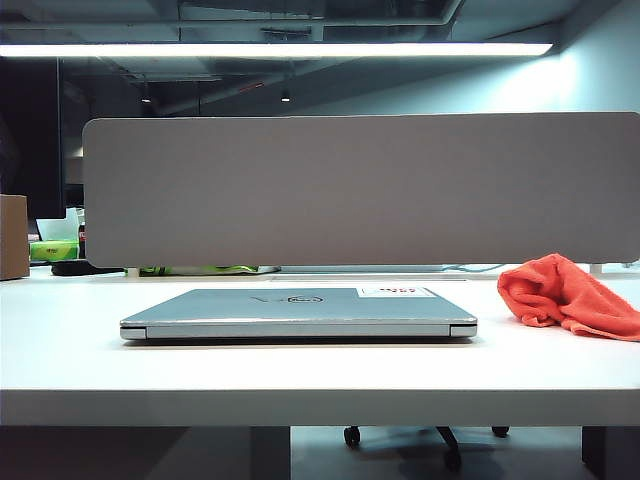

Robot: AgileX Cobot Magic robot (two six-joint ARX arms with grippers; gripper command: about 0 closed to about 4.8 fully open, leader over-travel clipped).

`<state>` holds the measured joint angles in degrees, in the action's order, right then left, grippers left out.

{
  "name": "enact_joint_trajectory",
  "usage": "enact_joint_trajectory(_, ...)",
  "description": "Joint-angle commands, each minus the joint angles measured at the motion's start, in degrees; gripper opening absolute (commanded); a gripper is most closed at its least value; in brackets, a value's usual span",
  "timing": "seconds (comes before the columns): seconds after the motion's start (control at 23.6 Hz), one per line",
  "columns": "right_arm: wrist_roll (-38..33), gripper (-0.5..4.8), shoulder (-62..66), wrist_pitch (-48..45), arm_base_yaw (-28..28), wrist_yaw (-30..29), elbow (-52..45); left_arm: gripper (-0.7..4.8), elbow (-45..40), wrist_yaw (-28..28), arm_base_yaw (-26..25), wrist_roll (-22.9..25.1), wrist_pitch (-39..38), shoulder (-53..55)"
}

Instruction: Pick up the rag and use it to wipe the water off the lid of the laptop on the table.

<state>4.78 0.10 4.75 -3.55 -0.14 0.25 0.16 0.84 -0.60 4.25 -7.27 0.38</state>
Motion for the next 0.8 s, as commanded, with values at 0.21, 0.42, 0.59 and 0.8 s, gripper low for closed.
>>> enact_joint_trajectory(0.21, -0.1, -0.05, -0.1, -0.5, 0.0, 0.0, -0.2, 0.58, 0.3, 0.0, -0.1, 0.0, 0.5, 0.0)
enact_joint_trajectory(0.42, -3.5, -0.05, -0.1, -0.7, 0.0, -0.2, -0.2, 0.59, 0.6, 0.1, -0.1, -0.9, 1.5, 0.0)
enact_joint_trajectory(0.59, -15.1, -0.05, -0.1, -5.4, 0.0, -0.2, 0.2, 0.58, 6.1, 11.5, -0.1, -14.4, 5.3, 0.0)
enact_joint_trajectory(0.8, -34.7, -0.05, -0.1, -7.6, 0.0, -8.2, 6.3, 0.58, 14.3, 21.2, -0.1, -19.8, -1.4, 0.3)
